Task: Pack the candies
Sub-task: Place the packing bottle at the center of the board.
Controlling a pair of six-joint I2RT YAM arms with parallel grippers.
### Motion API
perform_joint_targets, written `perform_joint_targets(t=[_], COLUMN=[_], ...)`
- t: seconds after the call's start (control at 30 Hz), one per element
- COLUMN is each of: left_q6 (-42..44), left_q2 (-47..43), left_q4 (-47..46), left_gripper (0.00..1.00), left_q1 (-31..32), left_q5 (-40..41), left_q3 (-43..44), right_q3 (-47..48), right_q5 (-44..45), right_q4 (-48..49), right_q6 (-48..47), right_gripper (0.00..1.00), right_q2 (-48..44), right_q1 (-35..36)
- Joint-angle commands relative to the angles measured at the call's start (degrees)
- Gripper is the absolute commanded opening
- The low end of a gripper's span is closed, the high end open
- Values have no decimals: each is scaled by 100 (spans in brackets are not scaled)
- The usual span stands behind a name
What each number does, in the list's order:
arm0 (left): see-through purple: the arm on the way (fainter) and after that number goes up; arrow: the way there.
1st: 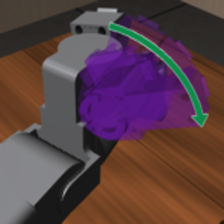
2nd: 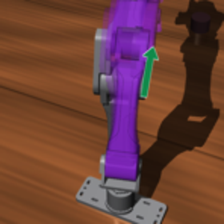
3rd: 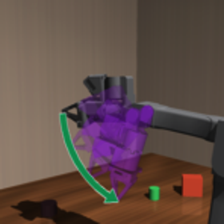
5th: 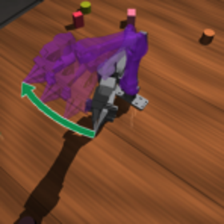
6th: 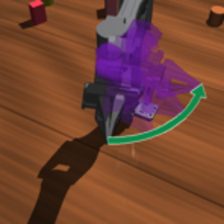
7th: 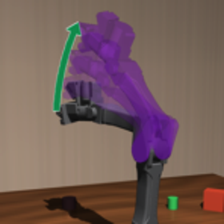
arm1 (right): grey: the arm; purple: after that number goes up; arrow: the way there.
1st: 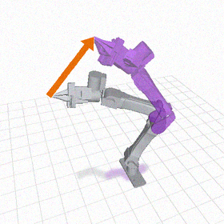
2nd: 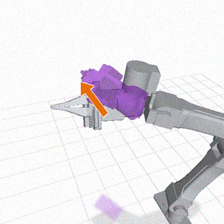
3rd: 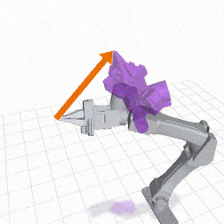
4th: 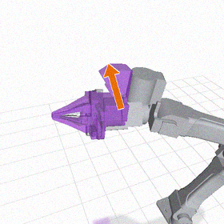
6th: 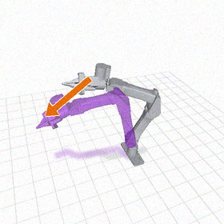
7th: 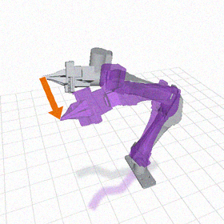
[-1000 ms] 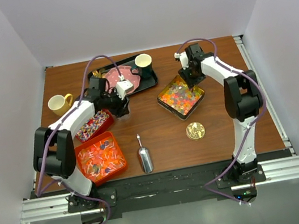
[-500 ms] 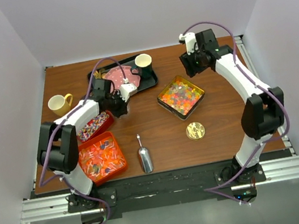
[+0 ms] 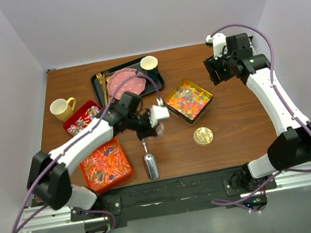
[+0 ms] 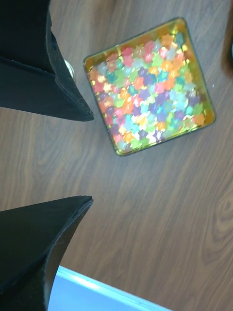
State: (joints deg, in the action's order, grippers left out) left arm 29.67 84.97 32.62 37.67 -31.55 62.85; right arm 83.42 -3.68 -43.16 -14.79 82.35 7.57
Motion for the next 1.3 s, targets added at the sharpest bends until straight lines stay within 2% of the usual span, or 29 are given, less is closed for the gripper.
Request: perform_joint_targets(t=[0.0,0.17,0.33,0.77,0.87,0.97,1.0,1.07,1.17,1.23,1.27], left_q6=[-319,-945,-1288,-1771,-1746,-1693,-1684,-1684,-1963,-2332,-2882], left_q2=[-481,-411,-86,415,433,424,354,240,-155,-673,-840], left_q4=[1,-589,-906,-1407,-1382,-1242,-1188,-900,-320,-82,120], left_gripper=[0,0,0,0,11,29,40,50,67,87,98], left_q1=[855,1593,2278,2482,2473,2482,2482,2473,2386,2272,2280], left_q5=[-106,227,764,1423,1450,1301,1292,1379,1940,2677,3133], left_q3=[-605,-1029,-933,-581,-511,-502,-493,-319,-45,-106,-245], right_q3=[-272,-589,-966,-1741,-1689,-1610,-1557,-1487,-1320,-1223,-1196], right_q5=[-18,78,43,-256,-422,-484,-493,-476,-502,-537,-572], right_q4=[-167,-70,-140,26,62,62,44,62,9,18,35], right_q6=[116,81,72,353,450,442,433,415,398,398,424], right_gripper=[67,68,68,70,70,71,70,72,72,73,73], right_q2=[-349,-763,-1263,-1731,-1634,-1529,-1502,-1441,-1274,-1177,-1099], right_q1=[-19,-63,-221,-704,-896,-933,-942,-942,-951,-951,-951])
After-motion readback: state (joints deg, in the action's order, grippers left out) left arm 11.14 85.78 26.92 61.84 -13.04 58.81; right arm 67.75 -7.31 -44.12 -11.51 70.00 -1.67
